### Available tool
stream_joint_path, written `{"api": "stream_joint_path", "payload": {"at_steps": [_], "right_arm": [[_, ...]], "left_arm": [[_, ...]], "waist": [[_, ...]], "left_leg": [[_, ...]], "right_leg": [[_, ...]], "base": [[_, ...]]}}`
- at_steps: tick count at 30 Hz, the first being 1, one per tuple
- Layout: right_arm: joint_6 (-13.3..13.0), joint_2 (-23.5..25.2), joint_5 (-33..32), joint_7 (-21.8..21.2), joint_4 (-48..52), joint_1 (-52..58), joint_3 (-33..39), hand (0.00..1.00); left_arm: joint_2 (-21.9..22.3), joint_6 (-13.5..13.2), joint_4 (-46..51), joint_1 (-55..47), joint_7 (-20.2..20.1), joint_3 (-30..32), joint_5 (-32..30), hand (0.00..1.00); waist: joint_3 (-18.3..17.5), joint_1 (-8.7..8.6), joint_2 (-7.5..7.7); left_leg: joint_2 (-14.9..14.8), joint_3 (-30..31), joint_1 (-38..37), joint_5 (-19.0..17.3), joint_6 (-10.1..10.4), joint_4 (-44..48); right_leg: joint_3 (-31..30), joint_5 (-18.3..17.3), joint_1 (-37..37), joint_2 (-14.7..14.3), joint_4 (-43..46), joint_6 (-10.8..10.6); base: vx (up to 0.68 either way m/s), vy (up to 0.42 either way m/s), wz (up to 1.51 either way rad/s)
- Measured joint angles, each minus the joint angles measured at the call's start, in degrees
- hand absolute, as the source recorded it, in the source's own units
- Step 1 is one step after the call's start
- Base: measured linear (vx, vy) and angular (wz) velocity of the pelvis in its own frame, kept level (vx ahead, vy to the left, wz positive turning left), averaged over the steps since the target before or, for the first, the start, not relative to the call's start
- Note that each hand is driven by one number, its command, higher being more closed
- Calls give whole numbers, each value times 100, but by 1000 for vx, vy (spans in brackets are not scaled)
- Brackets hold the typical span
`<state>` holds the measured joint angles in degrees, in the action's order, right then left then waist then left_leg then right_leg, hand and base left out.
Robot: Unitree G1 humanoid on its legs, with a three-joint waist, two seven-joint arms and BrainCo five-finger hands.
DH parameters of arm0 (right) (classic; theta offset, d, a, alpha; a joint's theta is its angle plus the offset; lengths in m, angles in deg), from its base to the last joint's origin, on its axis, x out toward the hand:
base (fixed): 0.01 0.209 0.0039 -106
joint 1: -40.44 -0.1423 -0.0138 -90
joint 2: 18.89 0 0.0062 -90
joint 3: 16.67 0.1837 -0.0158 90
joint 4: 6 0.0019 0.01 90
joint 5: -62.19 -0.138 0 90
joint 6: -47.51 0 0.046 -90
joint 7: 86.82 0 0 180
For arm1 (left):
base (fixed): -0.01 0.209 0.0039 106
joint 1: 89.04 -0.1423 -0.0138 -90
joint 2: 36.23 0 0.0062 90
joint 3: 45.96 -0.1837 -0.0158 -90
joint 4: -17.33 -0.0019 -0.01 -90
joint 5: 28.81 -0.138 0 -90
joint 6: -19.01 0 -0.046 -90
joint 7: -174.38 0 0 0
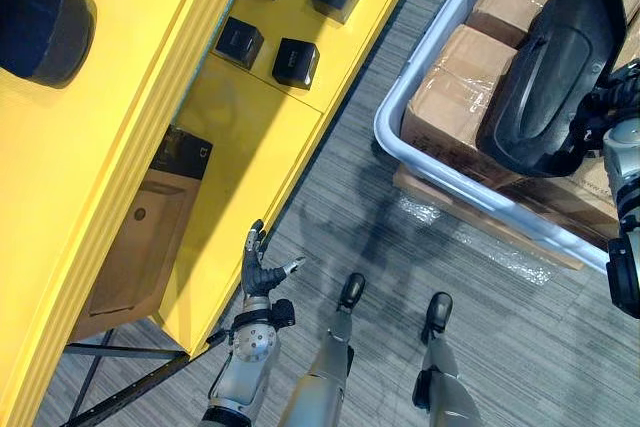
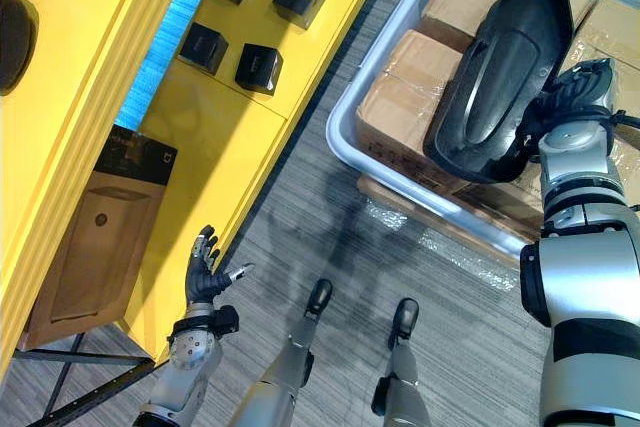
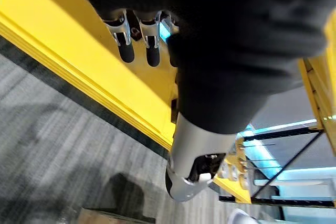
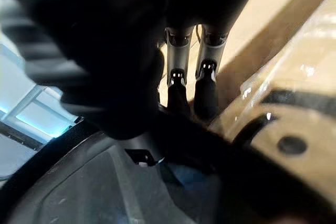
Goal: Walk over and take plastic housings, then place them on the shelf
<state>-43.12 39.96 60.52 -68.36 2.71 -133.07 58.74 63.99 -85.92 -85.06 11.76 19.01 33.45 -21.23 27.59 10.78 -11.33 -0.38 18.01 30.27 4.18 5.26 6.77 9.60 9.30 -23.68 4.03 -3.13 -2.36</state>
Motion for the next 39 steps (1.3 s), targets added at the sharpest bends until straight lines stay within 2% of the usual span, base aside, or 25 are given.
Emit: {"api": "stream_joint_path", "payload": {"at_steps": [3,5,10,11,14,15,17,19,22,27,29,33,37,38,39], "right_arm": [[195,21,209,27,-120,-2,393,100],[280,68,314,156,-85,10,574,100],[263,335,456,626,1052,376,793,100],[236,470,513,706,1363,471,838,100],[169,783,690,861,1821,723,1000,100],[167,923,827,898,1986,903,998,100],[168,1169,1060,923,2141,1137,993,100],[169,1540,1289,926,2622,1385,984,100],[166,1869,1510,931,3387,1738,728,100],[155,2469,1684,949,4404,2128,500,100],[135,2918,1684,976,4868,2366,484,100],[66,3511,1688,1142,5518,2727,322,100],[18,3806,1795,1386,6167,3155,251,100],[-3,3833,1794,1418,6338,3273,248,100],[-63,3935,1773,1417,6580,3553,183,100]], "left_arm": [[46,65,138,-45,3,-4,-8,0],[68,125,636,-154,3,-101,-77,0],[51,93,1699,114,3,-482,-272,0],[48,57,1711,349,3,-508,-266,0],[-32,44,1618,879,0,-605,-151,0],[-88,31,1409,1174,-27,-702,-34,0],[-136,3,803,1741,-106,-828,293,0],[-181,-3,-87,2414,-341,-942,1043,0],[-140,40,-1149,3075,-513,-1127,1769,0],[78,243,-2478,3763,-619,-1121,2275,0],[155,333,-3191,4055,-628,-1112,2480,0],[198,529,-3847,4255,-628,-1050,2884,0],[270,612,-3867,4243,-626,-982,4029,0],[312,609,-3861,4242,-623,-918,4140,100],[418,579,-3703,4242,-622,-830,4409,100]], "waist": [[4,-10,5],[15,-142,18],[35,-465,90],[29,-546,123],[-8,-644,262],[-37,-714,322],[-104,-732,459],[-158,-920,568],[-223,-1124,685],[-342,-1328,880],[-412,-1351,1003],[-489,-1487,1127],[-563,-1506,1222],[-571,-1531,1224],[-589,-1562,1246]], "left_leg": [[-9,-83,-90,-9,-5,21],[-10,-136,-210,-26,-16,41],[-75,-326,-548,-76,-6,46],[-106,-382,-610,-89,3,41],[-199,-520,-755,-92,11,-56],[-232,-539,-843,-92,13,-94],[-299,-663,-1004,-90,15,-189],[-334,-708,-1116,-86,21,-264],[-348,-782,-1240,-86,21,-320],[-367,-922,-1365,-95,33,-369],[-387,-1063,-1422,-121,65,-369],[-398,-1181,-1465,-141,85,-370],[-424,-1335,-1606,-144,89,-458],[-425,-1336,-1632,-146,93,-467],[-433,-1342,-1711,-149,98,-504]], "right_leg": [[-96,0,39,-1,47,0],[-132,0,154,1,47,-1],[-295,0,417,-47,43,-1],[-354,2,451,-69,41,1],[-455,23,489,-124,38,26],[-468,27,554,-151,31,31],[-581,39,604,-198,33,46],[-613,43,668,-223,33,50],[-708,45,742,-230,30,51],[-827,61,782,-239,27,40],[-982,98,782,-256,8,44],[-1086,101,782,-264,-10,43],[-1218,101,817,-287,-14,43],[-1217,101,847,-287,-19,44],[-1217,101,908,-293,-33,44]], "base": [[7,-20,-11],[7,-31,-10],[14,-47,-17],[18,-69,-26],[22,-83,-27],[41,-84,-22],[47,-77,-26],[44,-63,-14],[51,-30,-9],[21,-7,-14],[0,0,-28],[-9,2,-18],[8,9,-16],[34,21,-5],[60,28,-2]]}}
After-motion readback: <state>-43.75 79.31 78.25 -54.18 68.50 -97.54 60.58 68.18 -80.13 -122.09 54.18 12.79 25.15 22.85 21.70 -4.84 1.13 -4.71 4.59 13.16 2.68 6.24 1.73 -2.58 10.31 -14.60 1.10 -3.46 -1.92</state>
